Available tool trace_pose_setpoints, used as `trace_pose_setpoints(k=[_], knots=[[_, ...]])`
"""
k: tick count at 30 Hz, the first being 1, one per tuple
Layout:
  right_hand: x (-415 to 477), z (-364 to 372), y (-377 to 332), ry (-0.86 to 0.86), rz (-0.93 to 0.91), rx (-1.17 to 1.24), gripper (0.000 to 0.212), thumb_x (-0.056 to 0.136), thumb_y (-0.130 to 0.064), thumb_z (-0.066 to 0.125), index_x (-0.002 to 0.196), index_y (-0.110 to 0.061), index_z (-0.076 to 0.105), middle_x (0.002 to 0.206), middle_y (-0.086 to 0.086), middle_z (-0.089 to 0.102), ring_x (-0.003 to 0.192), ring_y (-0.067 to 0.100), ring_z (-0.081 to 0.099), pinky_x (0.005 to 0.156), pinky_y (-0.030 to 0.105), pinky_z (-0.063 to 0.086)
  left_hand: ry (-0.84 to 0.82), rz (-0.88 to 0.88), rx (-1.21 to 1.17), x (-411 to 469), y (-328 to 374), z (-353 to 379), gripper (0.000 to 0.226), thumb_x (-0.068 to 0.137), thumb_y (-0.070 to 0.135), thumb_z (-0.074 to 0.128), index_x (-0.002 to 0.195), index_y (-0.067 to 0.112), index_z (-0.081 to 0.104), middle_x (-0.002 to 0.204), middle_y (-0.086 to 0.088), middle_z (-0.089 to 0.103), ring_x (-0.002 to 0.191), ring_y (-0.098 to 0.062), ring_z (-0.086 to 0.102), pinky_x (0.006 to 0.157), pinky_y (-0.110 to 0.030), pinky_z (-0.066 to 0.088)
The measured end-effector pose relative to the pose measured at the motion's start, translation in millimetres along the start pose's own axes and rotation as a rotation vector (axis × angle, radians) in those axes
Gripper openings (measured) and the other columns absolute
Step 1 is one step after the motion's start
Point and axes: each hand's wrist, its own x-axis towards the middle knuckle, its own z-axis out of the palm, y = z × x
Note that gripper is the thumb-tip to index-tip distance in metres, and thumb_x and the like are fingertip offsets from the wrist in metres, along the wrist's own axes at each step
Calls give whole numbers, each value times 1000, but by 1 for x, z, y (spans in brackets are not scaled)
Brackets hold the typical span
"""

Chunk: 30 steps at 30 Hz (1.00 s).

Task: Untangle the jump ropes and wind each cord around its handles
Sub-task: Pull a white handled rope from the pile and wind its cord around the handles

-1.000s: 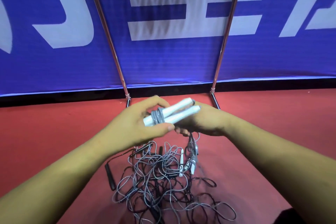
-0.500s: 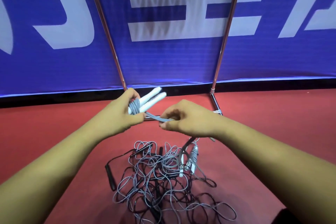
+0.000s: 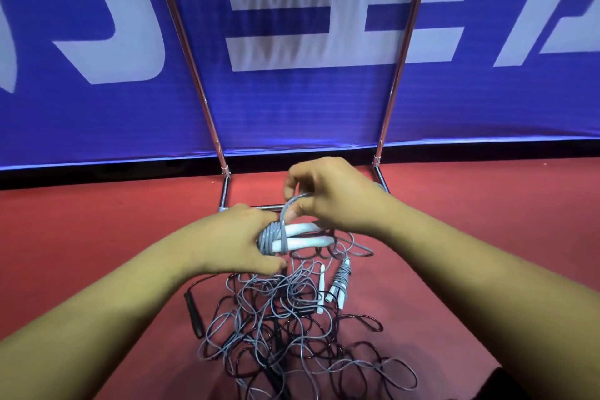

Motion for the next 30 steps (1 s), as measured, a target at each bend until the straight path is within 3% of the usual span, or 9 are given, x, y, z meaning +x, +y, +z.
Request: trace_pose_setpoints(k=[4, 7, 9, 13, 16, 19, 22, 25, 30], knots=[[-2, -11, 11, -129, 127, 335, 15, 74, -14, 83, 78, -7, 71, 64, 12, 63, 56, 14, 49, 51, 25, 39, 74, 39, -75, -4, 11, -1, 63, 66, 80, 58, 87, 21, 65, 55, 8, 49, 51, -9, 42, 49, -25, 32], [0, -3, 22, -183, 184, 530, 5, 80, -4, 76, 79, -6, 71, 65, 0, 67, 58, 8, 56, 57, 20, 45, 99, 43, -172, -7, 16, -3, 41, 75, 64, 67, 78, 23, 63, 55, 7, 53, 48, -9, 43, 47, -22, 32], [0, 6, 31, -214, 226, 693, 14, 81, 6, 67, 78, -6, 71, 64, 0, 67, 55, 10, 57, 55, 23, 44, 140, 33, -219, -9, 17, -4, 34, 75, 58, 68, 76, 26, 59, 56, 6, 55, 47, -9, 43, 47, -22, 33], [1, 22, 40, -270, 280, 943, 30, 71, 3, 51, 64, -19, 69, 58, 2, 56, 51, 14, 44, 54, 25, 36, 269, -5, -403, -13, 13, -7, 45, 78, 45, 73, 111, 37, 43, 65, -6, 67, 48, -19, 48, 48, -31, 39], [5, 31, 42, -218, 302, 975, 25, 83, 7, 53, 77, -13, 67, 61, 2, 55, 50, 13, 43, 54, 25, 34, 253, 29, -477, -14, 12, -9, 49, 86, 33, 73, 121, 45, 42, 66, -11, 65, 46, -18, 42, 48, -27, 36], [4, 36, 43, -220, 310, 1009, 21, 93, 4, 50, 87, -6, 67, 63, 9, 56, 48, 16, 47, 50, 26, 38, 296, 25, -519, -11, 6, -10, 30, 87, 30, 72, 109, 33, 52, 69, -11, 59, 46, -16, 41, 45, -25, 35], [1, 38, 42, -283, 321, 1028, 26, 98, -11, 51, 83, -13, 73, 61, 9, 56, 48, 15, 49, 51, 26, 41, 298, -15, -644, -7, 4, -10, 26, 88, 23, 73, 101, 24, 50, 79, -20, 63, 45, -18, 38, 41, -23, 32], [0, 37, 37, -303, 302, 962, 24, 97, -20, 54, 86, -9, 73, 56, 3, 50, 46, 14, 44, 50, 24, 38, 378, -64, -686, -3, 0, -12, 31, 85, 16, 73, 92, 19, 43, 67, -12, 59, 42, -17, 35, 40, -23, 29], [1, 36, 27, -342, 309, 927, 17, 95, -16, 59, 95, -2, 66, 56, -1, 45, 42, 8, 39, 45, 18, 33, 572, -168, -657, 2, -19, -22, 37, 82, 9, 73, 82, 18, 37, 53, 1, 49, 37, -19, 35, 37, -23, 29]])
